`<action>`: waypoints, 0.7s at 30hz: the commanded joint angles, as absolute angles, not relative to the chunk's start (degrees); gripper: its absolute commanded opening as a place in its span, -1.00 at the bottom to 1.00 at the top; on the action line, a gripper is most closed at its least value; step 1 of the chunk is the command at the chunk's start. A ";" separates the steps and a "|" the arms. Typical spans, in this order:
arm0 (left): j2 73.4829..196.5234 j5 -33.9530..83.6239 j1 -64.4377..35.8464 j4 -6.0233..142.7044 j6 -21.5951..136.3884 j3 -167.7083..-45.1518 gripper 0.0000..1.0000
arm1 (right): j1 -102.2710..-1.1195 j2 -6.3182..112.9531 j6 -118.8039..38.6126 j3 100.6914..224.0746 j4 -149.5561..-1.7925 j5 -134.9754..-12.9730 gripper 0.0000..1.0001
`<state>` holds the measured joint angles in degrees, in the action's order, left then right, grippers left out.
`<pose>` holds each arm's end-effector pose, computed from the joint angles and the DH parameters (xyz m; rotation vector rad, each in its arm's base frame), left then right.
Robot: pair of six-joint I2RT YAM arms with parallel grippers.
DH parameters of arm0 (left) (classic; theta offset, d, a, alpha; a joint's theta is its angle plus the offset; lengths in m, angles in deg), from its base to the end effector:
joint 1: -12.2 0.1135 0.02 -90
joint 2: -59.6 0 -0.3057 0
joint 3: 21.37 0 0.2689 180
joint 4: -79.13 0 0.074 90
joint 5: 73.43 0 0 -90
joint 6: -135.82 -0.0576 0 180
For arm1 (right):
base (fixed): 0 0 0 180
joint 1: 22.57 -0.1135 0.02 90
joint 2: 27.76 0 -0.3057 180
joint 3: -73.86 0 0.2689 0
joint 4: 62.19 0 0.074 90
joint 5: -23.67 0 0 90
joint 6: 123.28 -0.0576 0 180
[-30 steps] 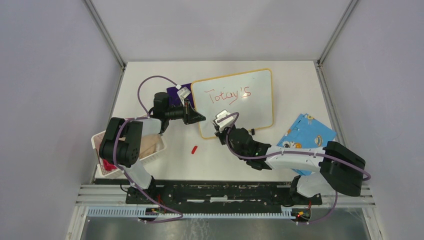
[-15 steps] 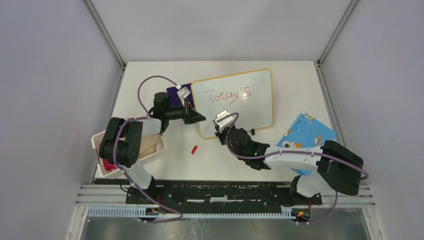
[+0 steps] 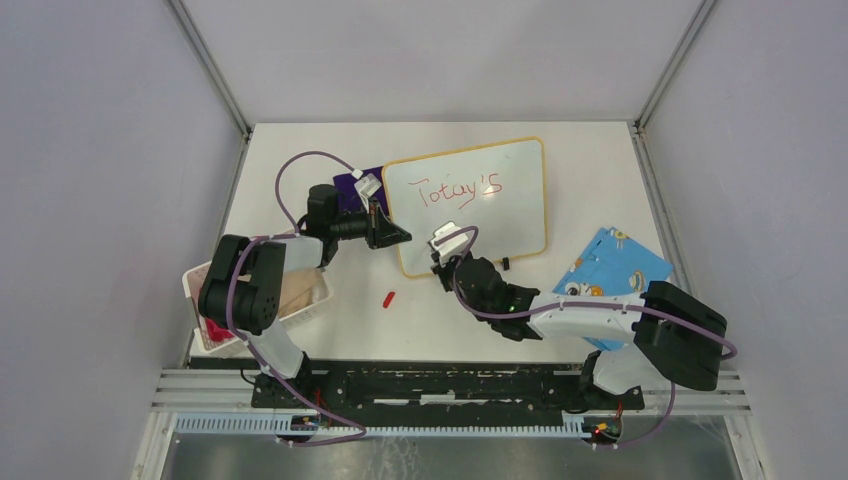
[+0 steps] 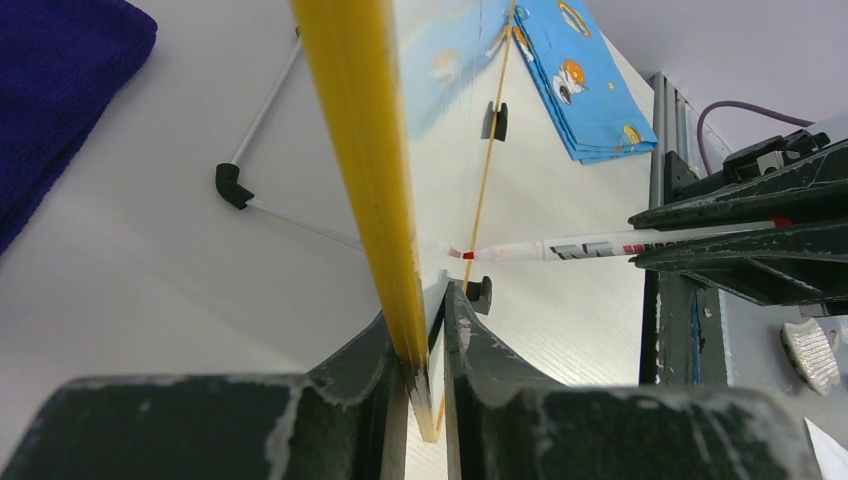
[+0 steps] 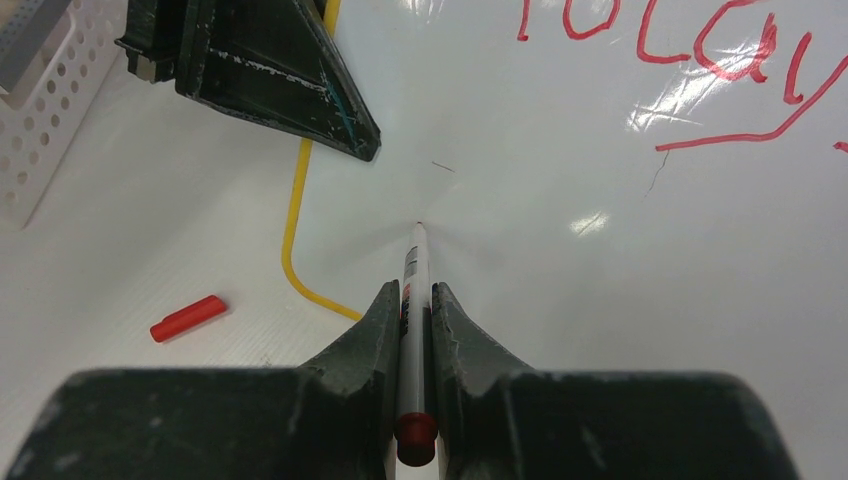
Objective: Write a sentence on the whiteboard
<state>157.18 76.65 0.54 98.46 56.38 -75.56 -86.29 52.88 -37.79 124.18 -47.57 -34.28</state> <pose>0.3322 -0.1195 0.1899 0.7130 1.8466 -1.2833 0.1694 0.2740 0.2461 -0.5405 1.7322 0.3318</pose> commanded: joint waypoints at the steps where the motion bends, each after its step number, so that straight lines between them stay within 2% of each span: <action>1: 159.43 68.77 -1.32 93.66 47.99 -75.21 -0.96 | -86.46 53.01 -38.71 123.54 -47.19 -33.01 -1.00; 21: 159.79 68.77 -1.42 93.39 47.83 -75.38 -0.96 | -86.45 48.74 -39.71 120.08 -47.04 -33.29 -1.00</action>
